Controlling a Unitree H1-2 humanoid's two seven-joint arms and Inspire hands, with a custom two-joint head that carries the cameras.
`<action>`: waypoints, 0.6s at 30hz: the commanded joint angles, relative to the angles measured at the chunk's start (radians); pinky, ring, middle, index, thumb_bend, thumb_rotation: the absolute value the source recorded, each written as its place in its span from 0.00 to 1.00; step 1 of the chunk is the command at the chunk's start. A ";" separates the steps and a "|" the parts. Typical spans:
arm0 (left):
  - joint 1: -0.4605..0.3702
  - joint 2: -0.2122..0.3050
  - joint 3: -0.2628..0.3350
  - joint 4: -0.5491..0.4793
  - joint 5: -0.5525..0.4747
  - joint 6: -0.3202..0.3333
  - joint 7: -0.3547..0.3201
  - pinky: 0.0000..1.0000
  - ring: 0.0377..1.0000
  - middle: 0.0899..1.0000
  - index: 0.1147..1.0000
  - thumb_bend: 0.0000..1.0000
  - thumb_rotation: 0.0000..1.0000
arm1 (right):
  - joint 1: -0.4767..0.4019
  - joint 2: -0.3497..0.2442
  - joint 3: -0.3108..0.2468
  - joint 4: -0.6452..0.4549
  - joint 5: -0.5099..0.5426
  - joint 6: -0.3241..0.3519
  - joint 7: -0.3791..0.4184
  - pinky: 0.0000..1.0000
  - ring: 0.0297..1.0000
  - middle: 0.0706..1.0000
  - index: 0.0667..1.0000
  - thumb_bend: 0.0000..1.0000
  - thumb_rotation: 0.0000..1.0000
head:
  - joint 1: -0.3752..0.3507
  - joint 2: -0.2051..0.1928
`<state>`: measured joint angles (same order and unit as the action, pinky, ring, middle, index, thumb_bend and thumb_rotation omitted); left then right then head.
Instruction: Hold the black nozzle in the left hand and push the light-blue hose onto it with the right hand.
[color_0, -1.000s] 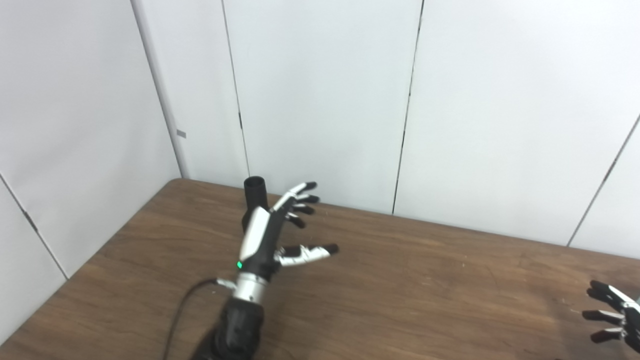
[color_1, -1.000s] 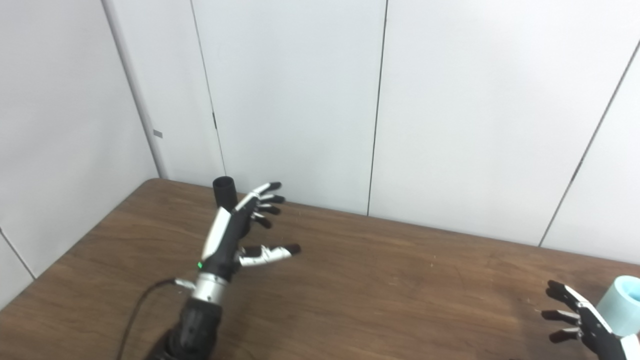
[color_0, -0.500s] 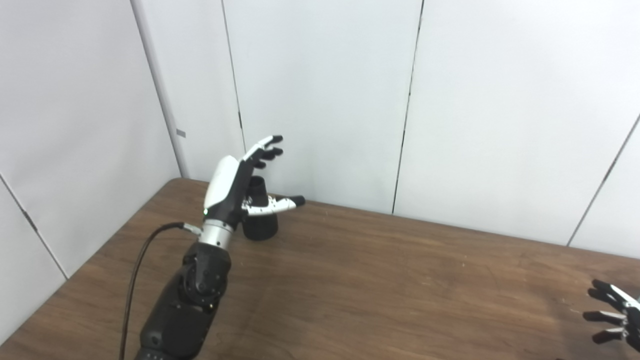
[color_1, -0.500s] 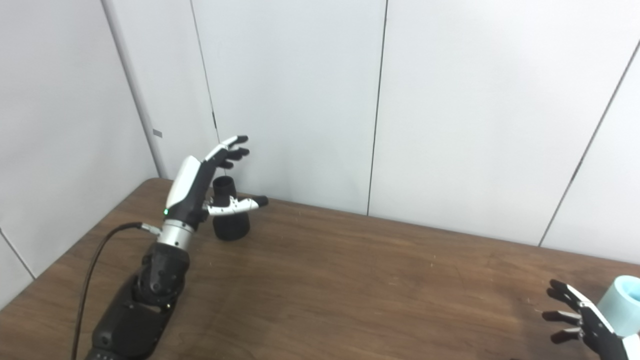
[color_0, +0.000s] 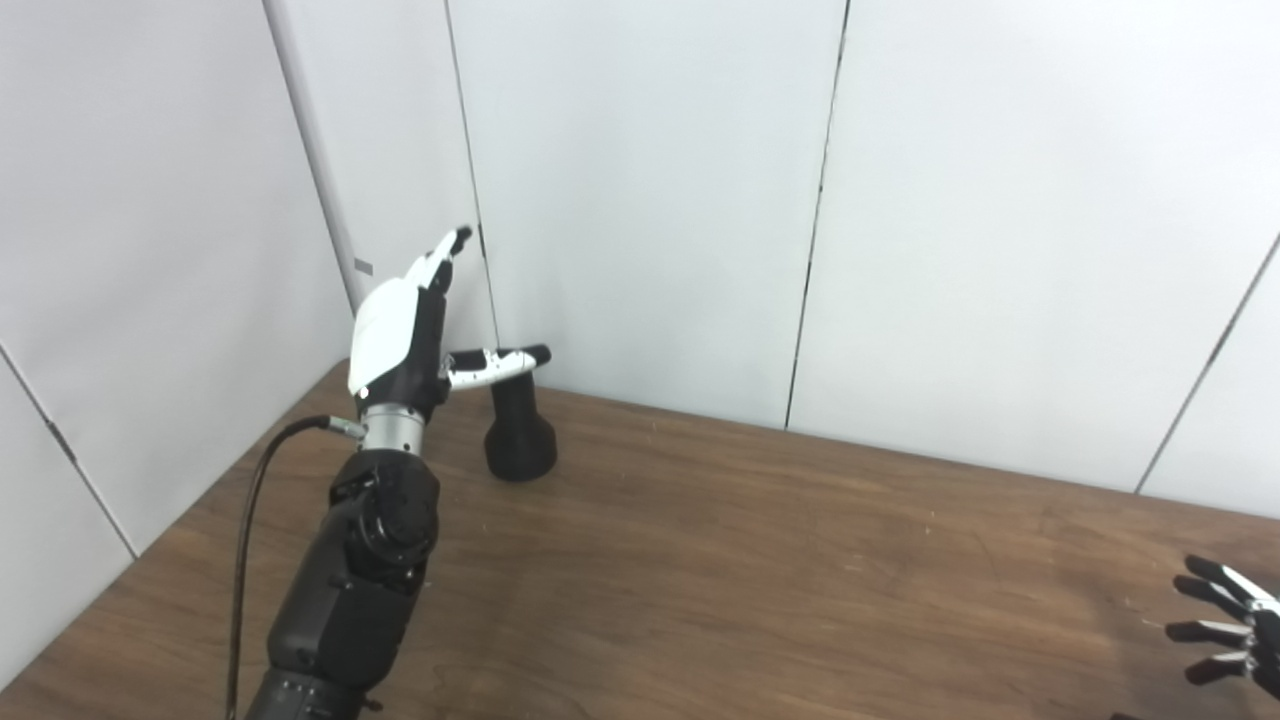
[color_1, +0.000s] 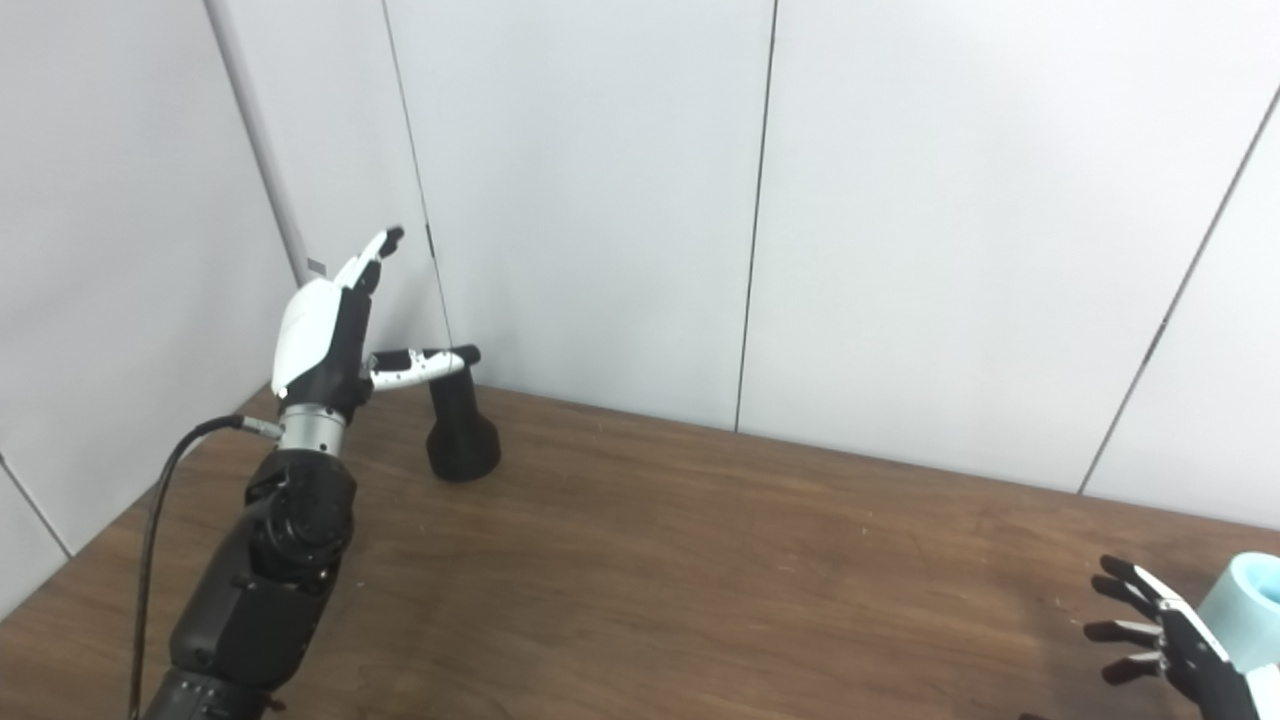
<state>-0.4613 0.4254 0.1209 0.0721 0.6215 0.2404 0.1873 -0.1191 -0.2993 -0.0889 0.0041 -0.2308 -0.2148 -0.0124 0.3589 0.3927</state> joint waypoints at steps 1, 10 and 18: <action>-0.033 0.030 -0.006 -0.041 0.027 0.045 -0.014 1.00 0.99 0.92 0.91 0.99 0.34 | -0.030 -0.021 -0.010 -0.039 0.005 -0.032 -0.007 0.49 0.65 0.79 0.83 0.72 0.03 | 0.001 0.000; -0.025 0.035 -0.019 -0.013 0.002 0.099 -0.040 1.00 1.00 0.94 0.95 1.00 0.35 | -0.029 -0.022 -0.011 -0.041 0.011 -0.029 -0.003 0.49 0.65 0.79 0.83 0.72 0.03 | -0.002 0.012; -0.018 0.045 -0.049 -0.001 0.023 0.160 -0.072 1.00 1.00 0.94 0.95 1.00 0.40 | -0.029 -0.024 -0.011 -0.045 0.018 -0.027 0.002 0.48 0.64 0.78 0.83 0.72 0.05 | -0.005 0.020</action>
<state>-0.4454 0.4360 0.0756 0.0912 0.6222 0.3878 0.1124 -0.1190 -0.2994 -0.0890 -0.0038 -0.2267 -0.2137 -0.0097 0.3528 0.4126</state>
